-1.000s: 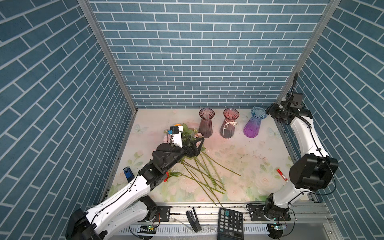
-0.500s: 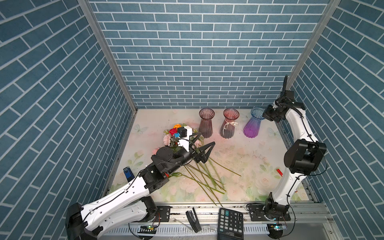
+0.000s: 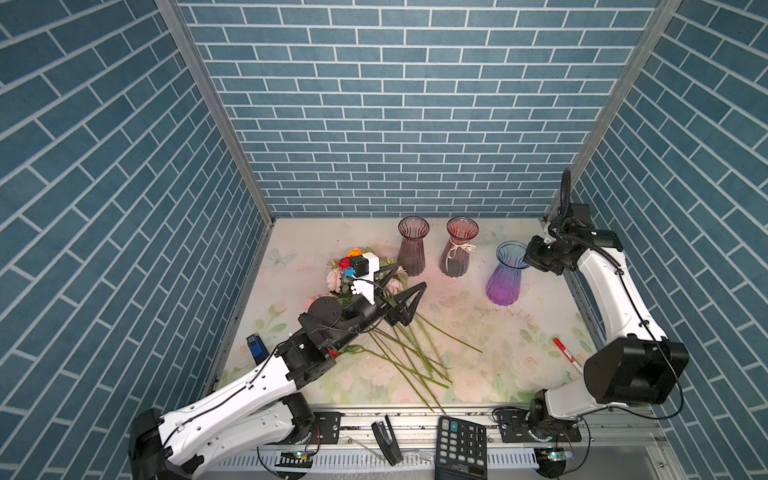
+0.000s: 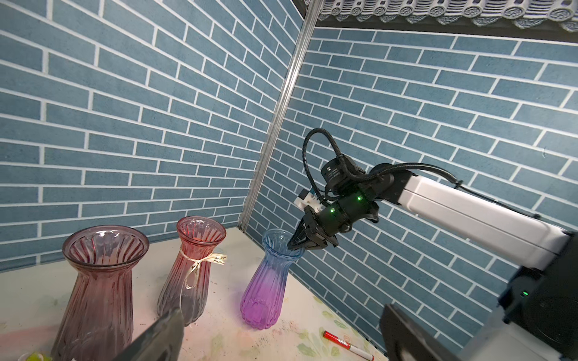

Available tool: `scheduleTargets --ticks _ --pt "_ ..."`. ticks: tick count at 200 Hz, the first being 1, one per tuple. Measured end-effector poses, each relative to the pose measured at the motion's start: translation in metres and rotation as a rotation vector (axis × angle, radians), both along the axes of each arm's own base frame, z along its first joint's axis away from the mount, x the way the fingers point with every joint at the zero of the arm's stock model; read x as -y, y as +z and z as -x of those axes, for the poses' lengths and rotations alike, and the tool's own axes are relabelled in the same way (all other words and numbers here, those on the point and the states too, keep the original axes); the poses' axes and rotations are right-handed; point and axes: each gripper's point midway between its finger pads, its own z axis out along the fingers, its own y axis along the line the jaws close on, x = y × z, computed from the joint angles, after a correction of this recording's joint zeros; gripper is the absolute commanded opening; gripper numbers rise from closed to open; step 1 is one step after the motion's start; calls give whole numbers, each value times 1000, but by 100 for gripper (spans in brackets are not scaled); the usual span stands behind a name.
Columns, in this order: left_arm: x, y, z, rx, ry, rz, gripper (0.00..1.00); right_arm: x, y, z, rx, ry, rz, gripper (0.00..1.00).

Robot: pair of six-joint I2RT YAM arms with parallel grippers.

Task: Arrange the flowers into the vase

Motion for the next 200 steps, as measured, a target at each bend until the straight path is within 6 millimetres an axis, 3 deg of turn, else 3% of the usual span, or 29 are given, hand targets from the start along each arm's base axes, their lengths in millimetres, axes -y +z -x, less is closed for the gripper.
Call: scheduleTargets --ticks 29,56,105,148,164,200 --pt "-2 -2 -1 -9 8 6 100 -61 -2 32 -5 148 -50 0" --pt "-2 -2 -2 -14 13 10 100 -90 -14 49 -55 211 -92 0" --pt "-3 -2 -2 -19 17 14 100 -97 -20 47 -62 212 -97 0" --pt "-5 -3 -5 -33 35 20 100 -102 -13 40 -22 207 -123 38" --pt "-6 -4 -6 -37 39 22 100 -104 -6 38 2 206 -134 42" --pt "-7 -3 -7 -40 50 26 100 -100 8 41 46 208 -123 41"
